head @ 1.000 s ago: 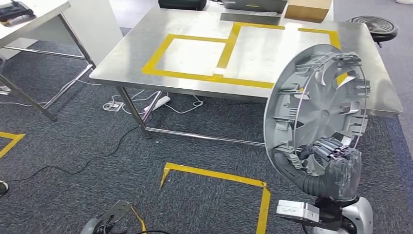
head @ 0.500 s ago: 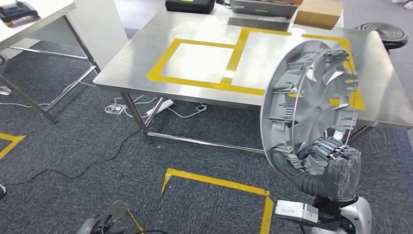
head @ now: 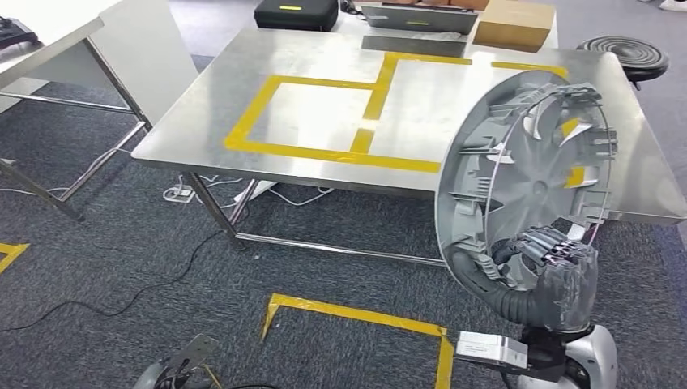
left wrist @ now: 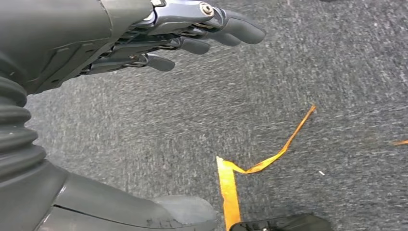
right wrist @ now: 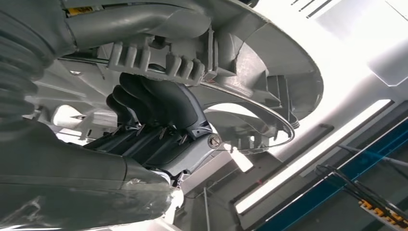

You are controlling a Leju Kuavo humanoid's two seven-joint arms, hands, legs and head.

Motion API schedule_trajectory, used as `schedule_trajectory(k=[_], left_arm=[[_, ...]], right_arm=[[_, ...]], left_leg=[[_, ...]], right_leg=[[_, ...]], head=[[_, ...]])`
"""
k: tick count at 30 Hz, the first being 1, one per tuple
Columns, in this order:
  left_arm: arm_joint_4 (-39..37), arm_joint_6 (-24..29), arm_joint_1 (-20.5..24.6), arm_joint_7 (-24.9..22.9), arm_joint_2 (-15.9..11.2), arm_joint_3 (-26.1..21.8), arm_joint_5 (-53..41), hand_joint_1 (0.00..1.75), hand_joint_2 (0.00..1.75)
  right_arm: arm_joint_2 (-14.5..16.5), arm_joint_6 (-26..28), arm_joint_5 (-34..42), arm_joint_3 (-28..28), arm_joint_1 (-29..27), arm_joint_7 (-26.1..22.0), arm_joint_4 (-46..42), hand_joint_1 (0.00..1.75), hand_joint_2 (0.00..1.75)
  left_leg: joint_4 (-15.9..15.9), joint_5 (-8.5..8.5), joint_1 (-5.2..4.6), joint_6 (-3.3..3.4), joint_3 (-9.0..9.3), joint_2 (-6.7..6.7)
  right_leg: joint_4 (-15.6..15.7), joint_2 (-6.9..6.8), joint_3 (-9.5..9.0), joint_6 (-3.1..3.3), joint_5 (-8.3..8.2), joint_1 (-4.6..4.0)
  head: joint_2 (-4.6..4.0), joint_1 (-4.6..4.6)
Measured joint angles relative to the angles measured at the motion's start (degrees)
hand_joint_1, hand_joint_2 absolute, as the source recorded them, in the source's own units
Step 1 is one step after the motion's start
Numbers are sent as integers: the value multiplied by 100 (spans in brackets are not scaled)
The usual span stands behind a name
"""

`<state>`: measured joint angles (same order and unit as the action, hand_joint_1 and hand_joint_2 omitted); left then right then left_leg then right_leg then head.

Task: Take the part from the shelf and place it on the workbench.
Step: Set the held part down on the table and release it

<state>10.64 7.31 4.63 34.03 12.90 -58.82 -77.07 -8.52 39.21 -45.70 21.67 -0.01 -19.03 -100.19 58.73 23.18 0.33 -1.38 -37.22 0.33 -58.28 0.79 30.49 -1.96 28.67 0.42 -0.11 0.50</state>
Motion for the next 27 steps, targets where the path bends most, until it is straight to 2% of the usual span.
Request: schedule_trajectory(k=[1,3,4,5,8,9,10,11,13,14,15,18,20,21,23,24,25,26,27], left_arm=[[-1,0,-2,-1,3,1,-2,0,175],[-2,5,-10,-2,5,3,-5,0,175],[-2,9,-10,-2,3,3,-5,0,175],[-2,12,-7,-2,1,4,-5,0,175],[-2,14,-9,-2,4,8,-6,0,175],[-2,14,-15,-2,5,8,-6,0,175],[-2,14,-20,-2,4,7,-6,0,175],[-2,14,-23,-2,4,7,-6,0,175],[-2,14,-23,-2,8,8,-6,0,175],[-2,14,-17,-2,9,9,-6,0,175],[-2,14,-12,-2,10,9,-6,0,175],[-2,13,1,-4,10,9,-6,0,175],[-2,13,19,-3,9,10,-6,0,175],[-2,13,27,-2,8,11,-6,0,175],[-2,12,27,-2,9,11,-7,0,175],[-2,12,21,-3,9,11,-8,0,175],[-2,12,16,-3,9,11,-8,0,175],[-2,12,14,-4,7,11,-8,0,175],[-2,12,15,-4,2,11,-8,0,175]], right_arm=[[0,8,0,1,0,-2,1,175,175],[0,15,-1,1,6,-5,-1,175,175],[0,15,1,0,14,-6,-1,175,175],[0,16,1,-1,21,-4,-1,175,175],[1,16,0,7,25,-7,3,175,175],[2,16,-1,11,23,-9,4,175,175],[1,16,-1,14,22,-10,4,175,175],[1,17,-1,15,21,-9,4,175,175],[0,19,0,15,22,-4,5,175,175],[1,20,-1,16,27,-4,9,175,175],[1,22,-2,19,30,-6,10,175,175],[-1,33,-3,26,37,-11,11,175,175],[-4,36,-1,21,40,-2,13,175,175],[-4,36,-1,20,40,2,13,175,175],[-4,35,-2,20,38,1,14,175,175],[-4,35,-2,21,35,0,15,175,175],[-4,35,-2,21,34,-1,16,175,175],[-4,35,-2,21,34,-1,16,175,175],[-4,35,-1,21,34,-1,17,175,175]], left_leg=[[-34,55,-8,48,13,-1],[-61,59,7,141,65,8],[-69,81,16,179,109,12],[-75,103,25,213,153,18],[-77,188,22,263,230,23],[-76,223,19,266,265,27],[-76,263,18,264,317,33],[-76,308,18,258,385,41],[-73,408,13,226,528,54],[-73,449,5,201,565,56],[-85,480,-1,169,580,53],[-87,507,-6,57,629,41],[160,632,0,-9,555,34],[450,747,4,-35,398,31],[1168,1013,8,-75,-61,29],[1408,1093,8,-82,-257,29],[1460,1062,8,-80,-367,29],[1319,906,8,-66,-385,29],[1006,637,7,-42,-312,29]], right_leg=[[3,1,-18,-32,20,-9],[-12,-8,-47,-93,64,-15],[-116,-15,-7,-117,109,-13],[-351,-23,115,-139,198,-11],[-1475,-31,832,-168,603,-10],[-1673,-31,1013,-170,637,-11],[-1666,-31,1092,-166,547,-11],[-1450,-31,1067,-154,330,-11],[-719,-36,871,-117,-245,-19],[-392,-41,773,-90,-399,-31],[-187,-45,710,-59,-476,-44],[-41,-41,588,58,-438,-57],[-14,-38,482,121,-417,-34],[-6,-39,445,139,-400,-25],[-5,-33,398,166,-350,-23],[-5,-27,370,170,-320,-24],[-5,-18,329,171,-284,-24],[-5,-11,273,166,-242,-24],[-5,-6,209,155,-199,-24]], head=[[0,3],[0,-5],[0,-17],[0,-35],[0,-70],[0,-70],[0,-70],[0,-71],[0,-75],[0,-82],[0,-83],[0,-81],[0,-66],[0,-57],[0,-43],[0,-43],[0,-42],[0,-41],[0,-42]])
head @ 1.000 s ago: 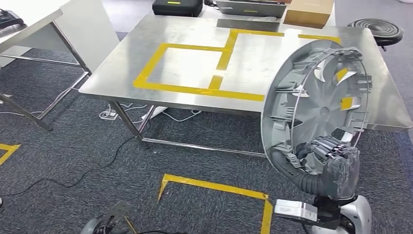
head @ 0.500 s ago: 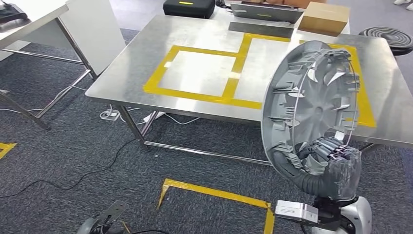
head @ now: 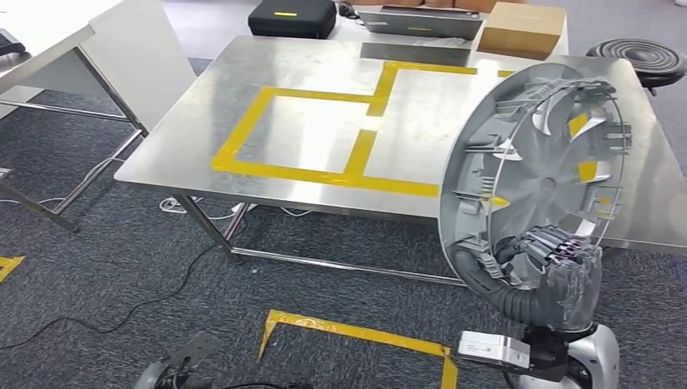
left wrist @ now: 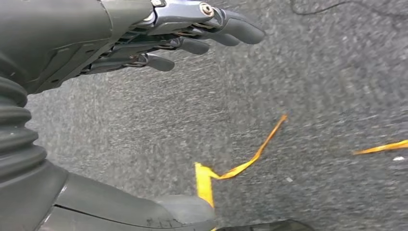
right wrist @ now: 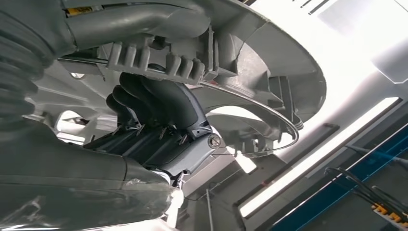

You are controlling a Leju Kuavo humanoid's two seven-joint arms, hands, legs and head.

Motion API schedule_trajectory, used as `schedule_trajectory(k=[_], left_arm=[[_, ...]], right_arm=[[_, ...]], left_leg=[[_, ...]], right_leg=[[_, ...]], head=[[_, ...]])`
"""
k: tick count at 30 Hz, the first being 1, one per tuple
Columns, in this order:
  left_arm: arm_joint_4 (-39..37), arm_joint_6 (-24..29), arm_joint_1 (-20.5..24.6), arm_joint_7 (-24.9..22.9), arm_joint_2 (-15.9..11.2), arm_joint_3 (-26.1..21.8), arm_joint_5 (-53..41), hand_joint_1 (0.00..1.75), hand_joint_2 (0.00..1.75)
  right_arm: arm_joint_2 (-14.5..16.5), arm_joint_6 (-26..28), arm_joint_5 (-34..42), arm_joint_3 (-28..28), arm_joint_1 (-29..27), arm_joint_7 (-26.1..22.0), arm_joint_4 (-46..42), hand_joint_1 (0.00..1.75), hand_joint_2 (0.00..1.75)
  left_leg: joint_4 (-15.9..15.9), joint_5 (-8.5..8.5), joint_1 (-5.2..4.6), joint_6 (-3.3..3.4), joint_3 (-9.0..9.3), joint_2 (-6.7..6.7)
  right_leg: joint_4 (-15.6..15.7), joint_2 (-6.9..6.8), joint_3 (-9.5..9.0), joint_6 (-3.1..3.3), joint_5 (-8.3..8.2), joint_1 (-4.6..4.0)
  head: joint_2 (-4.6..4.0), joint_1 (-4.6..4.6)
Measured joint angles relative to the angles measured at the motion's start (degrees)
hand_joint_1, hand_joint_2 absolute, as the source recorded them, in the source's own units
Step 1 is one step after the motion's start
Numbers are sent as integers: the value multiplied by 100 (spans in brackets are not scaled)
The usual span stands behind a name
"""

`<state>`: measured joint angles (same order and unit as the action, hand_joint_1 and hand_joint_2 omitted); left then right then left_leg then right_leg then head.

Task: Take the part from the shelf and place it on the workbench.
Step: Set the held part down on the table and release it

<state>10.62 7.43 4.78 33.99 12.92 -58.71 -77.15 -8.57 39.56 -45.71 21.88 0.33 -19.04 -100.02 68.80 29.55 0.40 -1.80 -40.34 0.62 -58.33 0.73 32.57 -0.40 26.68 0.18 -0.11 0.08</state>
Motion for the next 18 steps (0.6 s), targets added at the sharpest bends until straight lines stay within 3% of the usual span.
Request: schedule_trajectory(k=[1,3,6,8,9,11,13,14,16,18], left_arm=[[0,0,2,0,-4,0,0,0,175],[0,0,9,0,-11,1,0,0,175],[0,-2,15,0,-2,4,-2,0,175],[0,2,19,1,-1,4,-9,0,175],[0,4,23,1,-3,5,-15,0,175],[0,6,25,0,-8,6,-26,0,175],[0,4,20,0,-5,7,-32,0,175],[0,2,19,-1,-5,7,-36,0,175],[0,-6,19,-4,-3,8,-46,0,175],[0,-18,28,-10,0,10,-63,0,175]], right_arm=[[0,-1,1,0,0,0,0,175,175],[0,1,1,0,7,2,4,175,175],[-1,8,1,0,41,1,11,175,175],[-1,11,1,-4,65,0,11,175,175],[-1,13,2,-7,79,0,12,175,175],[0,9,3,-13,96,-2,15,175,175],[0,1,3,-15,112,-7,24,175,175],[0,-5,3,-16,132,-8,32,175,175],[0,-22,3,-18,202,-5,56,175,175],[0,-51,1,-18,296,0,94,175,175]], left_leg=[[-397,-316,-3,28,105,-2],[-953,-612,-17,81,274,-6],[-1087,-611,-22,185,346,-2],[-1100,-597,-1,258,411,1],[-1103,-581,8,284,442,3],[-1101,-532,7,314,477,4],[-1099,-475,7,316,528,10],[-1099,-439,8,312,577,16],[-1101,-353,10,284,699,28],[-1099,-283,-3,233,775,29]], right_leg=[[-1,2,-65,-20,49,-3],[-5,4,-143,-75,134,-16],[4,0,-188,-184,203,-24],[-168,-14,-127,-246,300,-20],[-428,-21,11,-272,412,-16],[-1198,-27,462,-308,699,-10],[-1644,-27,824,-324,781,-7],[-1530,-28,846,-324,622,-7],[-845,-31,656,-307,77,-7],[-231,-38,448,-254,-198,-26]], head=[[0,0],[0,-6],[0,-3],[0,-18],[0,-28],[0,-46],[0,-47],[0,-46],[0,-48],[0,-45]])
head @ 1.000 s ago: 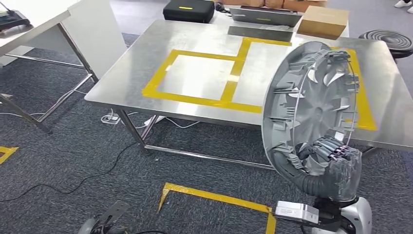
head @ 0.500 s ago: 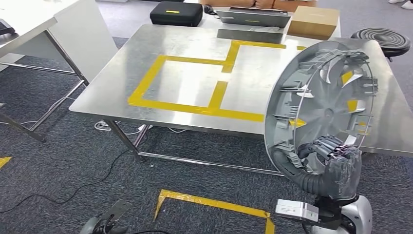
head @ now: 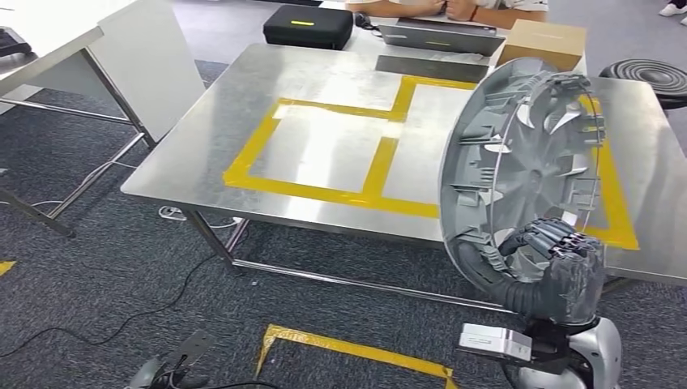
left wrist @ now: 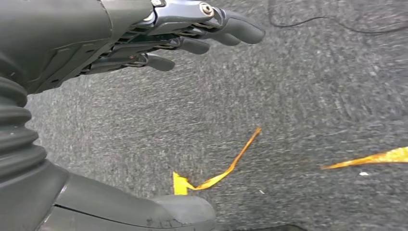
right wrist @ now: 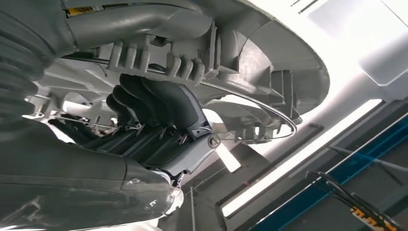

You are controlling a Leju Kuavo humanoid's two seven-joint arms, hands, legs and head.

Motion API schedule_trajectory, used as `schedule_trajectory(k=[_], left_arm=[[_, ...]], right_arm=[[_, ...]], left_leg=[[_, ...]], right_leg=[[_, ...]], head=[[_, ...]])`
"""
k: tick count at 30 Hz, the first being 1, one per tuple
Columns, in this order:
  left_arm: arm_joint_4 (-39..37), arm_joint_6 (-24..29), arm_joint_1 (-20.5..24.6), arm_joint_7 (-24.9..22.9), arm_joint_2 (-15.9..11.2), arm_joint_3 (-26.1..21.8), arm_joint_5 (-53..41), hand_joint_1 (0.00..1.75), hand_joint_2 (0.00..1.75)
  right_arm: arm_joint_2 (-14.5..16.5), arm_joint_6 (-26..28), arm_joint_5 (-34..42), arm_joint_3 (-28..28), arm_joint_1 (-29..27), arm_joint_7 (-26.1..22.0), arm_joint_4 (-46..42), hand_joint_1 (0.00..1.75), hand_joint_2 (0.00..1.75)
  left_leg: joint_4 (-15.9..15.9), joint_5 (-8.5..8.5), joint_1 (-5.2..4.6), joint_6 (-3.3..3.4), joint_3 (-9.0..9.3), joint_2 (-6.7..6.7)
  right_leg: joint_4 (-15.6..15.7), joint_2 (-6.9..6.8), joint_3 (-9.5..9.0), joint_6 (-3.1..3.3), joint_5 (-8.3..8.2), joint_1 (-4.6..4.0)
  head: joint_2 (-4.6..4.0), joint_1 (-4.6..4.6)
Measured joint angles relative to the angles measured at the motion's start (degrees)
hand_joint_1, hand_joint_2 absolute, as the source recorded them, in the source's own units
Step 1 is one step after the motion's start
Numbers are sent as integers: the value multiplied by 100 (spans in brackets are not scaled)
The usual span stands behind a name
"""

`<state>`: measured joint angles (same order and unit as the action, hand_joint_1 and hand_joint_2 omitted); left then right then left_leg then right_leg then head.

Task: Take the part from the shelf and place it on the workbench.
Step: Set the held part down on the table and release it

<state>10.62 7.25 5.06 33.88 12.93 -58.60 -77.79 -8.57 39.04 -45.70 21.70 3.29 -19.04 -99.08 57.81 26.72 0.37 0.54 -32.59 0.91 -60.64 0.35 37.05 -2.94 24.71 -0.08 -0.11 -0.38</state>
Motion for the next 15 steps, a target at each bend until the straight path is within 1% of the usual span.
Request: schedule_trajectory(k=[1,2,4,5,6,7,8,9,10,11,12,13,14,15], left_arm=[[0,-7,5,-7,2,1,-8,0,175],[0,-13,12,-14,4,2,-15,0,175],[0,-19,20,-28,8,3,-20,0,175],[0,-19,27,-32,8,4,-20,0,175],[0,-20,35,-35,8,7,-22,0,175],[0,-22,41,-37,8,11,-26,0,175],[0,-30,42,-40,8,21,-32,0,175],[0,-39,39,-44,9,38,-38,0,175],[0,-48,35,-49,9,58,-45,0,175],[0,-55,33,-53,8,79,-54,0,175],[0,-56,35,-55,7,95,-62,0,175],[0,-56,37,-55,5,103,-69,0,175],[0,-57,40,-56,4,107,-75,0,175],[0,-57,46,-56,4,109,-78,0,175]], right_arm=[[0,-15,-2,3,42,1,16,175,175],[-1,-26,-3,7,77,1,32,175,175],[-2,-38,-4,11,127,6,47,175,175],[-2,-42,-3,11,154,14,57,175,175],[-2,-47,-3,10,180,25,69,175,175],[-2,-58,-4,11,209,41,87,175,175],[-2,-74,-9,14,246,68,115,175,175],[-2,-91,-15,17,290,98,150,175,175],[-2,-106,-20,19,343,124,191,175,175],[-2,-118,-24,19,401,146,234,175,175],[-2,-125,-24,19,452,157,274,175,175],[-2,-131,-24,18,492,163,308,175,175],[-2,-136,-24,19,523,168,339,175,175],[-2,-139,-24,19,547,170,365,175,175]], left_leg=[[2,19,-8,-31,11,-3],[3,25,-16,-62,22,-6],[37,58,-13,-126,35,-15],[149,105,-11,-156,-7,-19],[366,194,-6,-183,-116,-22],[683,314,-3,-205,-290,-25],[1047,444,0,-223,-518,-25],[1337,531,2,-236,-726,-26],[1484,531,3,-240,-870,-26],[1437,413,2,-236,-919,-26],[1195,196,1,-221,-866,-26],[836,-78,-1,-199,-752,-30],[486,-256,-10,-178,-630,-35],[218,-347,-20,-150,-533,-40]], right_leg=[[127,-2,-39,38,-16,-12],[162,-2,-57,81,23,-25],[202,0,-130,166,-10,-14],[211,0,-176,202,-1,-4],[221,0,-216,234,11,7],[224,-1,-239,257,32,9],[225,1,-256,274,56,9],[225,6,-274,283,81,9],[225,15,-300,285,109,9],[225,24,-338,281,140,9],[225,31,-387,272,174,9],[227,35,-439,257,213,9],[225,37,-485,234,252,4],[226,37,-507,207,285,-2]], head=[[0,9],[0,18],[0,33],[0,43],[0,52],[0,61],[0,73],[0,73],[0,75],[0,75],[0,74],[0,74],[0,71],[0,72]])
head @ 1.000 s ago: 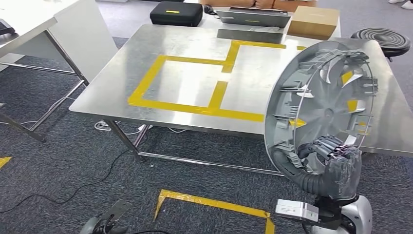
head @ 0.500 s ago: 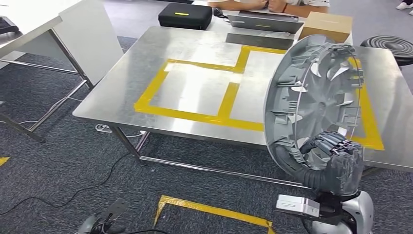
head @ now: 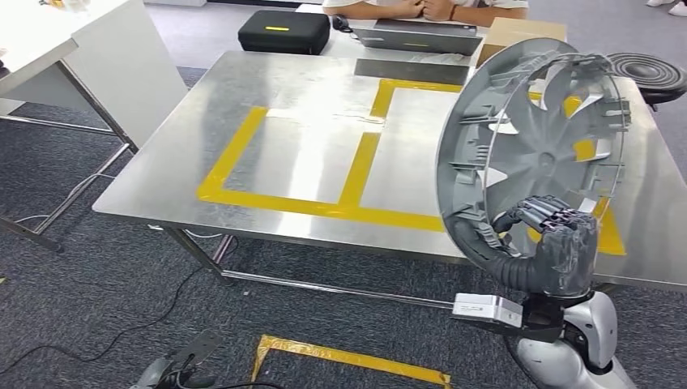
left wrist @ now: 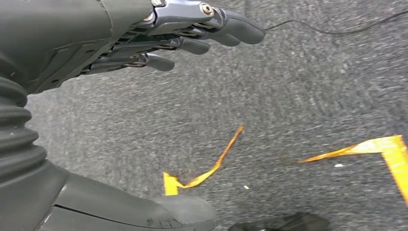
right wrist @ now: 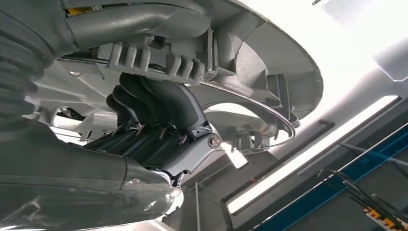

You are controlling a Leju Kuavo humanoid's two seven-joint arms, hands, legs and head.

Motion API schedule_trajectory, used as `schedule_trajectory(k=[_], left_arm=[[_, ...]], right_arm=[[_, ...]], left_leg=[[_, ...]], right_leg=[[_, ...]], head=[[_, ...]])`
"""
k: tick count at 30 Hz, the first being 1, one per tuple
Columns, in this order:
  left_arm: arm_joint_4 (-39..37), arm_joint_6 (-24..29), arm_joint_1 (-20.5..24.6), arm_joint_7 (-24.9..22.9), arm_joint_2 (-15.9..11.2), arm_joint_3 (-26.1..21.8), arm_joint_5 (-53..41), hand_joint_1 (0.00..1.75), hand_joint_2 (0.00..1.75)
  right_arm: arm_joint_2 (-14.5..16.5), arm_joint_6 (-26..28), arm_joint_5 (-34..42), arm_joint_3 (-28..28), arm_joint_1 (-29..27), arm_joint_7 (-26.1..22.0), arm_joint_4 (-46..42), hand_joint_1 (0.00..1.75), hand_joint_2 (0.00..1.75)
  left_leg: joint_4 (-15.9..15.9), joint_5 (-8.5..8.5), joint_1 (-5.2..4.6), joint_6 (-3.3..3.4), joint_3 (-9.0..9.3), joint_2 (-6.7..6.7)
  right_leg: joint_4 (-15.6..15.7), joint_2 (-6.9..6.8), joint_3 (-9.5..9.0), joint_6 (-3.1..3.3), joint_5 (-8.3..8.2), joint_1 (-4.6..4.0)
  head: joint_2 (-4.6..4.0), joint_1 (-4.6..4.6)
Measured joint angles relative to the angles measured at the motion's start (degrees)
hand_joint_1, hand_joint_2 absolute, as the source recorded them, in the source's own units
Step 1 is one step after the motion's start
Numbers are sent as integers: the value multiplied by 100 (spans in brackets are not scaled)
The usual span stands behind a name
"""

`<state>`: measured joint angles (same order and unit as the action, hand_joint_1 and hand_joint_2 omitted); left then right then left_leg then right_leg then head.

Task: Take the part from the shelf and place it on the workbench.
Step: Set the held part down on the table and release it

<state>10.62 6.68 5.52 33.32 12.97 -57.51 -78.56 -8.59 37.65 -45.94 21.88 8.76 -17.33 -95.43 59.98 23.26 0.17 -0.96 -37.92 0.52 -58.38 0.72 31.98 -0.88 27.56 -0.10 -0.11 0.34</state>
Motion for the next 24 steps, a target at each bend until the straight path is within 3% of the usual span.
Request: schedule_trajectory(k=[1,5,7,9,10,11,12,14,16,19,21,24], left_arm=[[-1,-2,2,-2,1,2,-2,0,175],[-2,-3,-2,-14,6,7,-6,0,175],[-2,-1,2,-16,1,9,-6,0,175],[-2,-4,-6,-16,5,14,-7,0,175],[-2,-5,-16,-17,7,16,-8,0,175],[-2,-5,-24,-20,7,19,-8,0,175],[-2,-5,-30,-25,7,20,-9,0,175],[-2,-5,-31,-33,6,25,-9,0,175],[-2,-5,-24,-35,4,31,-10,0,175],[-2,-5,-15,-41,4,34,-12,0,175],[-2,-4,4,-44,4,37,-14,0,175],[-2,-4,15,-47,5,40,-23,0,175]], right_arm=[[0,-2,-1,1,19,1,23,175,175],[0,-1,-2,1,79,5,97,175,175],[0,-1,-5,0,110,21,137,175,175],[0,-1,-11,7,121,32,187,175,175],[0,-1,-13,9,120,33,213,175,175],[0,-1,-14,11,120,34,236,175,175],[0,-1,-13,11,121,38,258,175,175],[0,-1,-13,8,122,45,292,175,175],[4,-4,-22,11,133,50,322,175,175],[17,-8,-83,7,162,67,355,175,175],[23,-8,-107,0,188,93,375,175,175],[26,-11,-114,3,206,121,425,175,175]], left_leg=[[-164,-31,-11,29,53,-3],[-263,25,12,168,165,7],[-277,62,28,213,238,15],[-276,118,29,232,283,17],[-275,152,30,233,318,22],[-275,192,32,229,368,30],[-275,238,35,220,435,39],[-276,338,36,183,574,53],[-279,406,21,127,626,55],[-267,441,7,49,641,48],[-7,509,5,-6,530,35],[1018,889,19,-91,-90,14]], right_leg=[[4,-1,-15,-33,24,-5],[-94,-14,-25,-165,109,-16],[-631,-22,276,-206,301,-7],[-1385,-24,752,-233,568,3],[-1602,-25,930,-244,621,7],[-1607,-25,1008,-251,549,11],[-1393,-26,978,-255,348,17],[-628,-29,743,-258,-214,23],[-103,-36,563,-205,-432,10],[-18,-35,488,-81,-399,6],[2,-31,413,-25,-368,35],[13,-31,324,38,-289,47]], head=[[0,-3],[0,-8],[0,-35],[0,-45],[0,-43],[0,-45],[0,-44],[0,-51],[0,-55],[0,-44],[0,-34],[0,-17]])
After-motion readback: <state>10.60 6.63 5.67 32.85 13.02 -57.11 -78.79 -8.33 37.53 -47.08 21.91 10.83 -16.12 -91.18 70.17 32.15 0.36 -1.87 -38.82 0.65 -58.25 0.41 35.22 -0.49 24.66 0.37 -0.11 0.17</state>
